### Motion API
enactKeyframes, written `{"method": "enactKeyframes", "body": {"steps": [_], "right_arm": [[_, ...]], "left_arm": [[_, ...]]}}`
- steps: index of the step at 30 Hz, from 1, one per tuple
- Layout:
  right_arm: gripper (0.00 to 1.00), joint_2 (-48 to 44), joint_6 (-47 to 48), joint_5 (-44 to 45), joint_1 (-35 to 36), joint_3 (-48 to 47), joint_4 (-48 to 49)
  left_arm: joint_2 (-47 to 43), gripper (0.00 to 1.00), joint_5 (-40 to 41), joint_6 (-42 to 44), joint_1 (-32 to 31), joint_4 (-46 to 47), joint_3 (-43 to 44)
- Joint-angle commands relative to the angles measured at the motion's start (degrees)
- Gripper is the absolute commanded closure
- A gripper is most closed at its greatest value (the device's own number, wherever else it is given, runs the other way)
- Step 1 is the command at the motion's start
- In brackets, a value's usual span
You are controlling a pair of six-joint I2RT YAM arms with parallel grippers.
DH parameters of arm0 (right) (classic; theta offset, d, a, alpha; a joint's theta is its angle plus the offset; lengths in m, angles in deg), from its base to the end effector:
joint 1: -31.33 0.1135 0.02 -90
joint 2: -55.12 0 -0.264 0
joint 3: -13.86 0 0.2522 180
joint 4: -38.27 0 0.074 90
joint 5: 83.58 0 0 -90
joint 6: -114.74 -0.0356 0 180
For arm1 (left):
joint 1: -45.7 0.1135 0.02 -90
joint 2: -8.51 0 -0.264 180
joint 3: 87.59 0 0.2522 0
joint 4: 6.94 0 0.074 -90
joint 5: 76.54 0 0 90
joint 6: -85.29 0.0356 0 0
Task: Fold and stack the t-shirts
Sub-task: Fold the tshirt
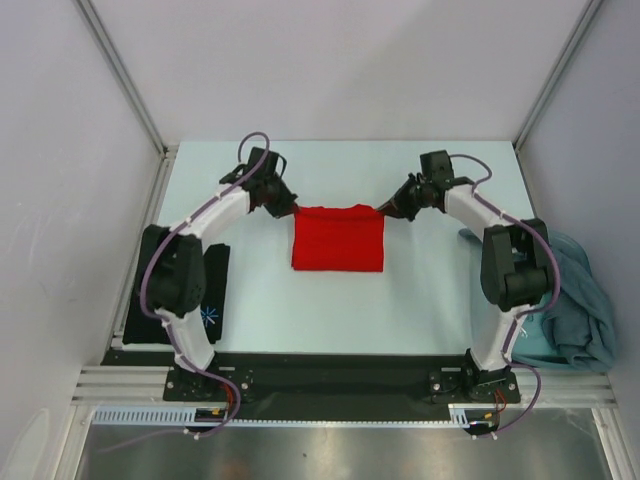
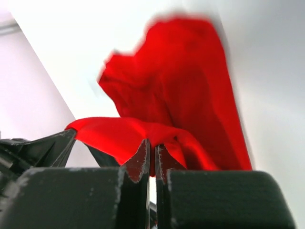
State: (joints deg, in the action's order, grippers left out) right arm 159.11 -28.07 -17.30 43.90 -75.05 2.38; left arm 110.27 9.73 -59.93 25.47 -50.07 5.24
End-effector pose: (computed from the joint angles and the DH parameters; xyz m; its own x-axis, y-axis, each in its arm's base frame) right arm 0.3819 0.0998 0.2213 -0.8140 0.5657 -0.1317 0.3341 0.6415 0.6905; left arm 0.3654 -0.1371 0.2464 -0.7364 -0.6021 -0.3086 -0.3896 0.7502 -0.5343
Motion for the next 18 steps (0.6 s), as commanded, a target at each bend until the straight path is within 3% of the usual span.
{"method": "enactKeyframes", "body": {"steps": [1, 10, 18], "right_arm": [[1.00, 5.16, 3.07, -2.46, -2.03, -8.85, -2.56], [1.00, 18.44, 3.33, -6.50, -4.40, -21.07, -3.97], [1.00, 25.82, 4.13, -10.81, -5.37, -28.64, -5.12]], "left_arm": [[4.93, 1.00, -3.21, 4.42, 2.12, -0.87, 8.28], [16.71, 1.00, -5.24, 3.45, 5.11, -0.61, 18.13], [19.09, 1.00, -3.92, 2.75, 6.34, -1.31, 20.34]]}}
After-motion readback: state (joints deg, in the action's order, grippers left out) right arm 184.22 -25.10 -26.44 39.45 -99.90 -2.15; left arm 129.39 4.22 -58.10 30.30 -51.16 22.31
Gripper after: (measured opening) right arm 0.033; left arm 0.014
